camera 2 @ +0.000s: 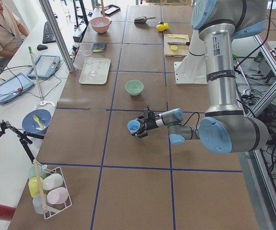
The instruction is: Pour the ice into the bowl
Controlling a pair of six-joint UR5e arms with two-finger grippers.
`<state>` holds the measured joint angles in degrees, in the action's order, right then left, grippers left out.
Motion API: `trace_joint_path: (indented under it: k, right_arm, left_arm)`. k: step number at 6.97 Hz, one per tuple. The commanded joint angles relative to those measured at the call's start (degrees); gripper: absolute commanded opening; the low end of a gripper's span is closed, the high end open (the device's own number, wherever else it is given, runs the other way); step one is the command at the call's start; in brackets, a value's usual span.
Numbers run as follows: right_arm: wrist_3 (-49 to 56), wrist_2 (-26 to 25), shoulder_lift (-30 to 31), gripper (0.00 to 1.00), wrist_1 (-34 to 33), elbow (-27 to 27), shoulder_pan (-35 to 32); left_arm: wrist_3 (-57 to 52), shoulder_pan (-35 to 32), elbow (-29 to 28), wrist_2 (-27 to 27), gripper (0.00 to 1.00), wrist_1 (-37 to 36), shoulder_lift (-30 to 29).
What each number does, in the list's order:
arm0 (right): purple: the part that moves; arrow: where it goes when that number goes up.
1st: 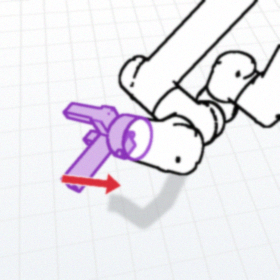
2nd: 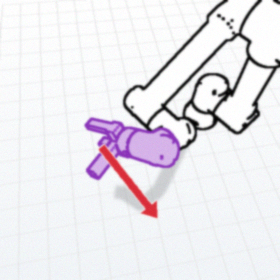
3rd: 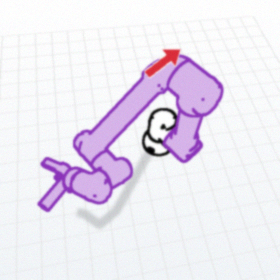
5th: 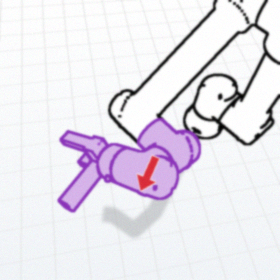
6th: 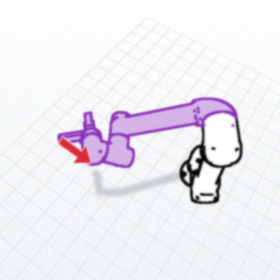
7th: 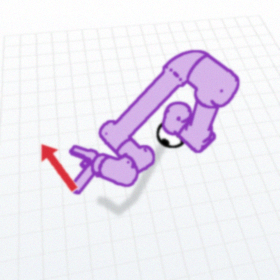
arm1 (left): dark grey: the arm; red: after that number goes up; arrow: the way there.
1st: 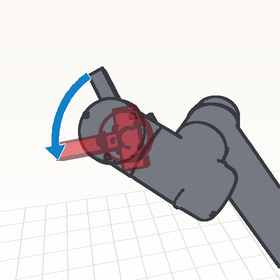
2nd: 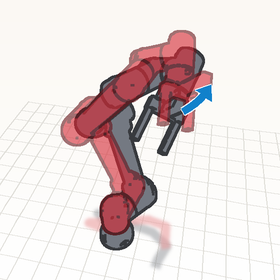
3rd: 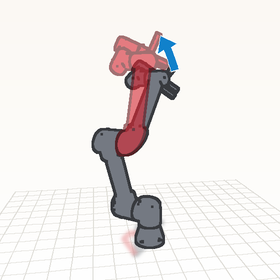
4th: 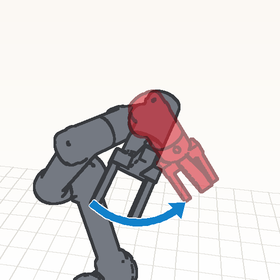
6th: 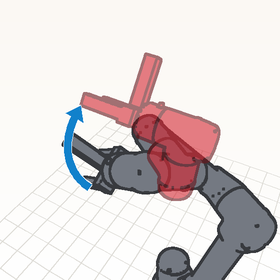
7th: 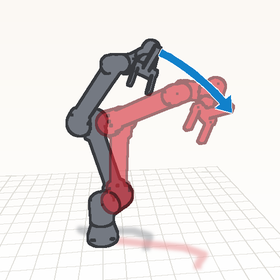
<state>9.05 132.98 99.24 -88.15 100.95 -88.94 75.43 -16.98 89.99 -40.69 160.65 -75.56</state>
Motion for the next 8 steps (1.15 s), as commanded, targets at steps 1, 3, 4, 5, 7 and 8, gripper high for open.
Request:
trace_joint_path:
  k: [1, 3, 4, 5, 7, 8]
  right_arm:
    - [0.0, 0.0, -0.1, 1.00, 0.0, 0.0, 0.0]
    - [0.0, 0.0, -0.2, 1.00, 0.0, 0.0, 0.0]
    - [0.0, 0.0, -0.2, 1.00, 0.0, 0.0, 0.1]
    - [0.0, 0.0, -0.2, 1.00, 0.0, 0.0, 0.0]
    - [-0.1, 0.0, -0.2, 1.00, 0.0, 0.0, 0.0]
    - [-0.1, 0.0, -0.2, 1.00, 0.0, 0.0, 0.0]
  left_arm:
    - [-0.5, -0.9, -4.1, 0.1, 0.98, 0.0, -4.6]
    - [-0.6, -0.9, -5.1, 0.1, 0.97, 0.0, -6.1]
    - [-0.6, -0.9, -5.1, 0.1, 0.83, -0.1, -6.0]
    - [-0.5, -0.9, -4.5, 0.0, 0.01, 0.3, -5.5]
    - [-2.5, -1.2, -3.9, -0.3, 0.00, 7.9, -4.8]
    - [-6.0, -1.4, -3.0, -0.6, 0.00, 11.4, -4.7]
